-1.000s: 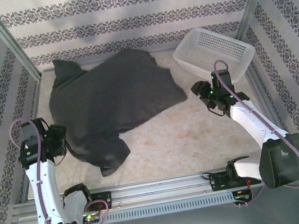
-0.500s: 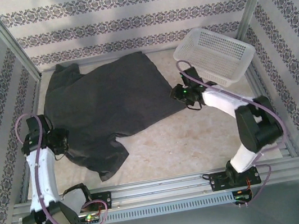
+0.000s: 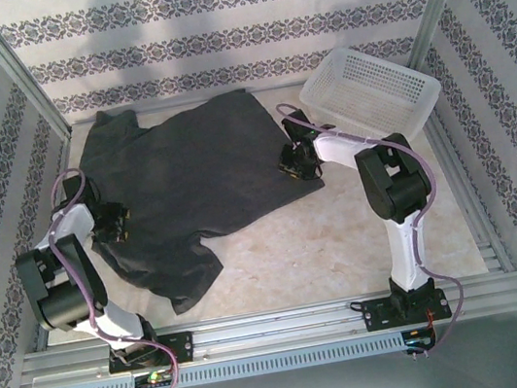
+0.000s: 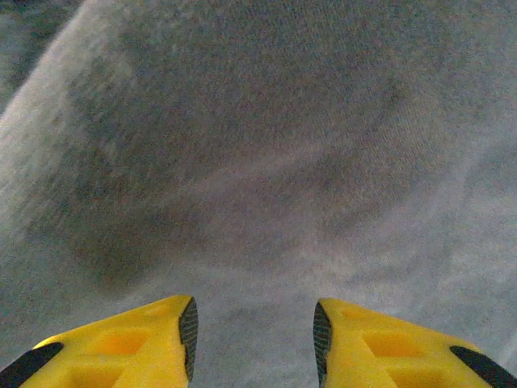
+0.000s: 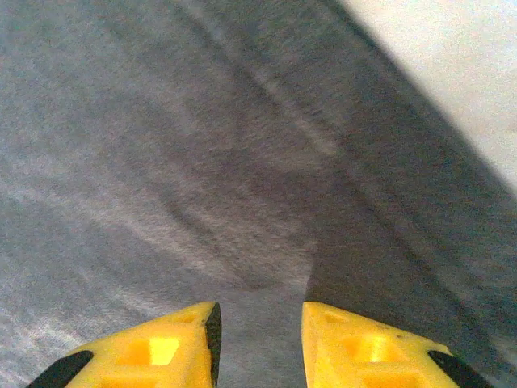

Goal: Fold and stack the t-shirts

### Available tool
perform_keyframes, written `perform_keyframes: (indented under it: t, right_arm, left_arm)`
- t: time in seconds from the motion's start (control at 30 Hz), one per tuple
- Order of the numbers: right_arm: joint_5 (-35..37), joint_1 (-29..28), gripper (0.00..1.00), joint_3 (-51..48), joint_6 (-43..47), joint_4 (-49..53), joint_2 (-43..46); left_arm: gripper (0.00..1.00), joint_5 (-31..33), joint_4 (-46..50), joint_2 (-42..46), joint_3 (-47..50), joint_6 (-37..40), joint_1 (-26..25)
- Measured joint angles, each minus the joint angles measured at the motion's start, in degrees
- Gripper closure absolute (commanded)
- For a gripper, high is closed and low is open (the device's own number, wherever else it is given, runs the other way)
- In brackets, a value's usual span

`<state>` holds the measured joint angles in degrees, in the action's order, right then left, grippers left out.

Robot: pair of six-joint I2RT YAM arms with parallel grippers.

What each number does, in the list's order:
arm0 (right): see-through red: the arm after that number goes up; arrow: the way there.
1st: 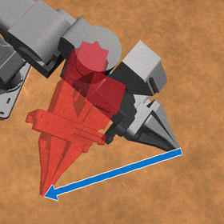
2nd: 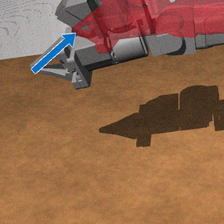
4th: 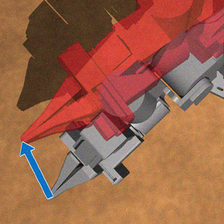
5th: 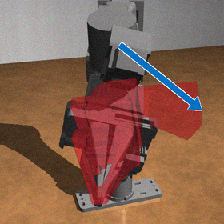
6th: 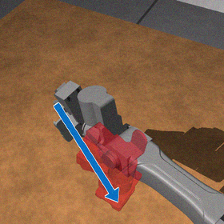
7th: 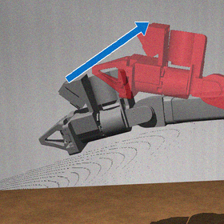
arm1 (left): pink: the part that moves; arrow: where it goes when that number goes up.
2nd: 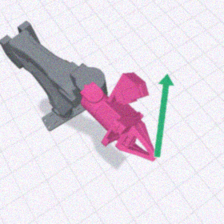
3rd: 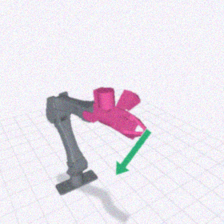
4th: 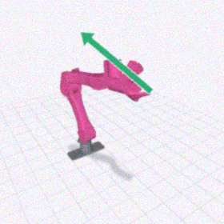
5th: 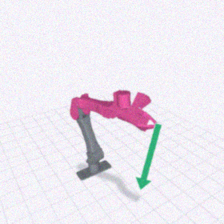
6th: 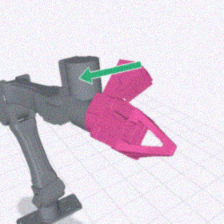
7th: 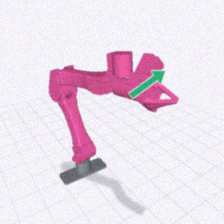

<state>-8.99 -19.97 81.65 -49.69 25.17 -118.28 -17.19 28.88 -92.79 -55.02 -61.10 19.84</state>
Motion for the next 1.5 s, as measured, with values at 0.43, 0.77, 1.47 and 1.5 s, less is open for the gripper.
perform_keyframes:
  t: [0.43,0.77,1.47,1.5]
  right_arm:
    - [0.87,7.13,0.69,-8.41,-1.7,7.02,6.4]
    - [2.32,7.34,0.68,-18.67,-5.57,9.79,14.62]
    - [2.05,7.32,0.59,-11.52,3.74,12.79,16.33]
    - [1.81,7.04,0.59,-11.54,4.22,12.74,16.98]
  left_arm:
    - [0.55,-8.11,-4.52,-10.95,-5.97,3.93,-5.2]
    - [0.53,-9.68,-3.37,-16.2,-12.98,5.75,-8.22]
    - [0.44,-2.21,3.3,2.25,-9.97,14.16,-3.96]
    - [0.45,-1.84,3.37,4.5,-8.39,14.14,-3.89]
